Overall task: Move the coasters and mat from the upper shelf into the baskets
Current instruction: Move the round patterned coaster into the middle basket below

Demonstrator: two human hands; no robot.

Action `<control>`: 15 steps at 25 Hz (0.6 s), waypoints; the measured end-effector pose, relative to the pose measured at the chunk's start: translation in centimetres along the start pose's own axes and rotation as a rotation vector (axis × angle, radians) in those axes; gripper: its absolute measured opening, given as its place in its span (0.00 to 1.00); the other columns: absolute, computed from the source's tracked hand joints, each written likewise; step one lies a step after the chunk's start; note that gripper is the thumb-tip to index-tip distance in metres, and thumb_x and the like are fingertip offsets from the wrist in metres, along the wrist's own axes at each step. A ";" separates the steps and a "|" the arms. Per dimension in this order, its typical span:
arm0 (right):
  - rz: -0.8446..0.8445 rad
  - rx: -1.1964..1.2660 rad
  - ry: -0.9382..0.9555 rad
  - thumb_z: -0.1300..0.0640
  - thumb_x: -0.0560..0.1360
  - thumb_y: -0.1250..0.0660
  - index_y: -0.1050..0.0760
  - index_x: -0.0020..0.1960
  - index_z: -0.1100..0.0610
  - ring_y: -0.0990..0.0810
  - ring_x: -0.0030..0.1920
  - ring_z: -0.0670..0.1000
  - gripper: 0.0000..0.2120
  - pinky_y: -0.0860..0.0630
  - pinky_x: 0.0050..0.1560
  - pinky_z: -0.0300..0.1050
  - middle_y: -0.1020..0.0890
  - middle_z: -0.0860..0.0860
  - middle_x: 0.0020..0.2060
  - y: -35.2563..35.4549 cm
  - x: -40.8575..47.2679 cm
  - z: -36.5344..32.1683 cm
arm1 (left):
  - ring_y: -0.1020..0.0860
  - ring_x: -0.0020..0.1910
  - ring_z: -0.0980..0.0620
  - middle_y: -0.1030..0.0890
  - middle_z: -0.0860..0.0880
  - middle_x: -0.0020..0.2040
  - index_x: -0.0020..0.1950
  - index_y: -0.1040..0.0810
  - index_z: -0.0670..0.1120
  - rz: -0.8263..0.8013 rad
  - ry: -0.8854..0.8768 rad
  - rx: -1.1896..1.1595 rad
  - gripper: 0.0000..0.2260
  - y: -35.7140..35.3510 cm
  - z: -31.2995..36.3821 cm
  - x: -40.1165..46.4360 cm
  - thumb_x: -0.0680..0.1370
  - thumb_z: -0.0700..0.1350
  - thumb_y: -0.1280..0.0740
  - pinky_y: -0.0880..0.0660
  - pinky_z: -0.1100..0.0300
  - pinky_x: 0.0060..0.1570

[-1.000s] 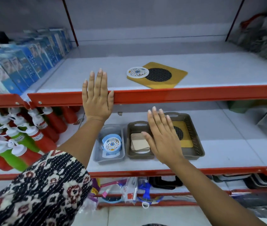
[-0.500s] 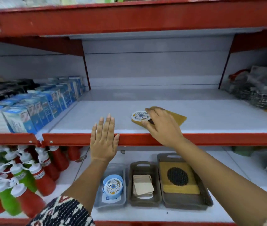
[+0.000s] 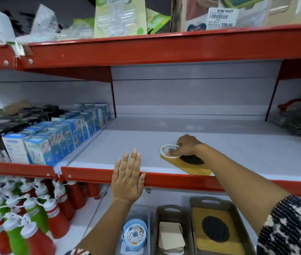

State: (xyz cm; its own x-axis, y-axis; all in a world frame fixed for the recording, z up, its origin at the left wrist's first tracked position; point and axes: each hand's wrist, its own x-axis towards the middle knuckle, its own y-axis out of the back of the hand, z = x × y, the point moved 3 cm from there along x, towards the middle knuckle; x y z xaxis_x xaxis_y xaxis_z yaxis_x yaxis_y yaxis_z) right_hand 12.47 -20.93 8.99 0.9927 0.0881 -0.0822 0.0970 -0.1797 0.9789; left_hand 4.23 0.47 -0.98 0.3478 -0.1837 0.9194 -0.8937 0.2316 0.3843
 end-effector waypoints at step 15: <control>0.327 0.820 0.072 0.63 0.67 0.26 0.23 0.52 0.55 0.17 0.49 0.54 0.15 0.19 0.49 0.56 0.20 0.47 0.38 1.5 -4.1 -1.1 | 0.49 0.76 0.49 0.52 0.51 0.78 0.77 0.50 0.45 0.008 -0.002 0.025 0.25 0.0 0.0 0.0 0.80 0.52 0.55 0.48 0.51 0.73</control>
State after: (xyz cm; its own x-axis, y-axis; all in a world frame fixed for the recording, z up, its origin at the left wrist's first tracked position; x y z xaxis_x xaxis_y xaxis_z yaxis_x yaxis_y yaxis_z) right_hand 8.48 -20.49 11.00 0.9754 -0.0343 0.2177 -0.1430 -0.8501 0.5068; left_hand 4.23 0.45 -0.99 0.3403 -0.1840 0.9221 -0.9030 0.2094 0.3751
